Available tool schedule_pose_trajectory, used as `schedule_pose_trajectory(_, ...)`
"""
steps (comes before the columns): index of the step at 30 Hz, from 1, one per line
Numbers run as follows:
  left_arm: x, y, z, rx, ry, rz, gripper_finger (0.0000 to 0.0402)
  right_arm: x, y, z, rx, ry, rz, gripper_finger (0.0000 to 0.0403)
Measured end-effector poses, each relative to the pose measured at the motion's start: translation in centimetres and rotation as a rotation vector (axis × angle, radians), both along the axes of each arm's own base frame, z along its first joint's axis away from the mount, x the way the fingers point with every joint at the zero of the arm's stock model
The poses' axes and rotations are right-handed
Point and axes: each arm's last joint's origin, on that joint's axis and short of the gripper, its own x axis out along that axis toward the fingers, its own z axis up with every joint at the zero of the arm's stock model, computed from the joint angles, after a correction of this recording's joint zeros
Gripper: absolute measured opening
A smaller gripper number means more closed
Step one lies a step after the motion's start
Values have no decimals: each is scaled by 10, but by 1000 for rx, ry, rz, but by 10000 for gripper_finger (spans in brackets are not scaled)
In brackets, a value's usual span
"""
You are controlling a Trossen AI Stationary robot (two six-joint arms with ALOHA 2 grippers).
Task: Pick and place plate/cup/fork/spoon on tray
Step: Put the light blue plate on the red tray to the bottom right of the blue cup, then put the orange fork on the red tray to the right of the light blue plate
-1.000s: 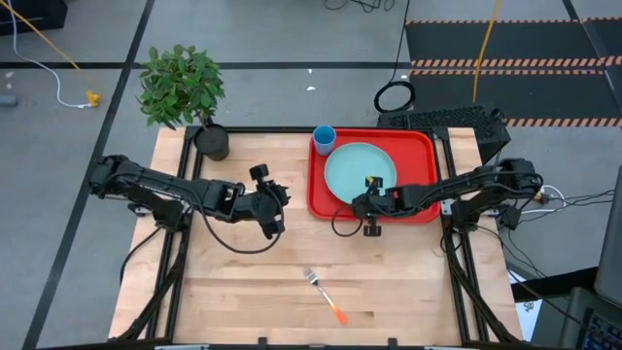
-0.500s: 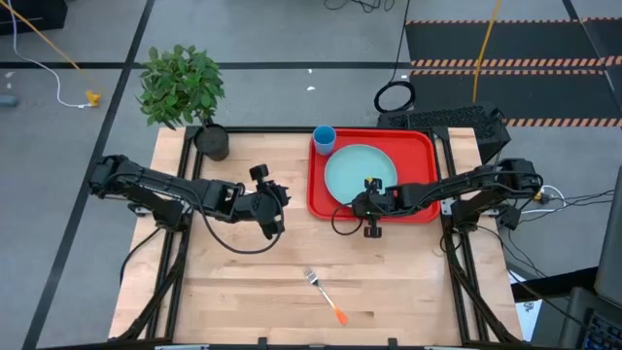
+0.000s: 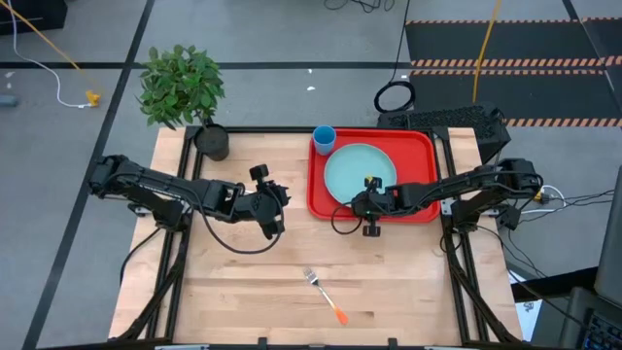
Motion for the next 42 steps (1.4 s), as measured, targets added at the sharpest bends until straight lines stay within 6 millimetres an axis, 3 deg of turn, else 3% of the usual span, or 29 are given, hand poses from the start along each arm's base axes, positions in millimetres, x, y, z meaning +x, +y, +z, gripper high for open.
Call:
schedule_pose_trajectory(10, 0, -1, 0, -20, -4, -13, 115, -2, 7, 7, 12, -36, 10, 110)
schedule_pose_trajectory(20, 10, -10, 9, -68, -119, -123, 115, -19, 29, 37, 82, -138, -69, 139)
schedule_pose_trajectory(34, 6, -33, 10, -81, -113, -235, 115, -21, 86, 42, 255, -293, -133, 144)
schedule_pose_trajectory(42, 1, -50, 9, -103, -110, -275, 115, -1, 129, 36, 286, -284, -156, 144)
